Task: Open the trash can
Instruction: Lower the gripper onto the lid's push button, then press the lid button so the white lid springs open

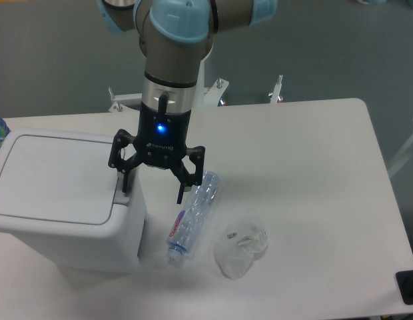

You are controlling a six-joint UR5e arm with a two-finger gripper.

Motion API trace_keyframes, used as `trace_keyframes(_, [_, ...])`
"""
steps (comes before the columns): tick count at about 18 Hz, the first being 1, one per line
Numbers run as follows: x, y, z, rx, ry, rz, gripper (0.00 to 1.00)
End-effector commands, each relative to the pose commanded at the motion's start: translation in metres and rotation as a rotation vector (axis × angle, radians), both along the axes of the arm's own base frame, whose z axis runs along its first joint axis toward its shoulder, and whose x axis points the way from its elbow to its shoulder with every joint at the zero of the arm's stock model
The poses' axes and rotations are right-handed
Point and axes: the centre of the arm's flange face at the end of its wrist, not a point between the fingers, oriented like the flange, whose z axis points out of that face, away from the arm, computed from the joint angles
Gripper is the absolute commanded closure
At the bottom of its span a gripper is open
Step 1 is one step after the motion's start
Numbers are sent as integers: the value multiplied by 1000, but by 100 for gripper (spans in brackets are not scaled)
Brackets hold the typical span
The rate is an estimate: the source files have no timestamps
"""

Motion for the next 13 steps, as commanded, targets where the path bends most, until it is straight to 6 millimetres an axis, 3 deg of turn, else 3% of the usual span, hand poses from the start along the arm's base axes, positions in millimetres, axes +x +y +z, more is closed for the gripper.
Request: trace_keyframes(13, [0,0,11,20,19,-1,0])
